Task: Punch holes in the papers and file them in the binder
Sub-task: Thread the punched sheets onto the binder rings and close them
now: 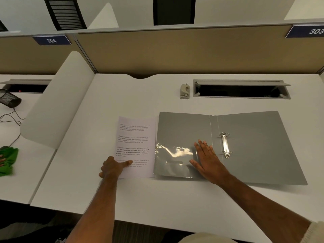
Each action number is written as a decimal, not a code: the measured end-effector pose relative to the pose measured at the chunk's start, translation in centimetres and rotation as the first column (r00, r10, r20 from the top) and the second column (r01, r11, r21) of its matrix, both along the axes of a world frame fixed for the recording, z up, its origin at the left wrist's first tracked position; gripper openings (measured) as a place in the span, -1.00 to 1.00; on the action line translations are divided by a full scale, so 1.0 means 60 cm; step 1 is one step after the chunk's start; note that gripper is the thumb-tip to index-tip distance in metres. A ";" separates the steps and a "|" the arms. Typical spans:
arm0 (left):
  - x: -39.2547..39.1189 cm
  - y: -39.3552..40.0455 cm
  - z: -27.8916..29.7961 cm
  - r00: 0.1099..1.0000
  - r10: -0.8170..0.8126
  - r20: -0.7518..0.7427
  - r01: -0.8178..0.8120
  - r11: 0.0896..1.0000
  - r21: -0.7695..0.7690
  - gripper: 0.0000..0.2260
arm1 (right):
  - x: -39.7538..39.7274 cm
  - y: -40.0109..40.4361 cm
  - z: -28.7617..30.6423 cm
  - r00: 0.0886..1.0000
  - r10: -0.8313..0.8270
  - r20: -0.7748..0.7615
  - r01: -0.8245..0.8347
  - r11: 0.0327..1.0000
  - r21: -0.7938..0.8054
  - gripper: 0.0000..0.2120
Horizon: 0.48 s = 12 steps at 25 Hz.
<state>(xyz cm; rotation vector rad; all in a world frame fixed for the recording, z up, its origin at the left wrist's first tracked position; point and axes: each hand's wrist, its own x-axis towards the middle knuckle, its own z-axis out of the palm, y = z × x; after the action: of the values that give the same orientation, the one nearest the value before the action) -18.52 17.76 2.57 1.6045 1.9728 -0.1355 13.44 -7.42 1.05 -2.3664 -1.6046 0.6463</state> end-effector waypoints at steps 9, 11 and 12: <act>0.020 -0.014 0.036 0.978 -0.030 0.208 0.025 0.999 0.025 -0.52 | 0.009 -0.009 0.005 0.999 0.009 -0.050 -0.007 0.999 0.033 -0.10; 0.028 -0.013 0.055 0.968 -0.041 0.247 0.025 0.997 0.067 -0.57 | 0.013 -0.013 0.007 0.998 0.011 -0.057 -0.009 0.999 0.038 -0.11; 0.033 -0.012 0.067 0.963 -0.047 0.266 0.024 0.996 0.091 -0.58 | 0.015 -0.015 0.008 0.998 0.012 -0.062 -0.010 0.999 0.041 -0.12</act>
<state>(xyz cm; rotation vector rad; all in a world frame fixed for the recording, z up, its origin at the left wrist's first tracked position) -16.52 17.05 6.57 1.6192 1.7628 0.1490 14.34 -8.31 1.50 -2.2871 -1.5909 0.6752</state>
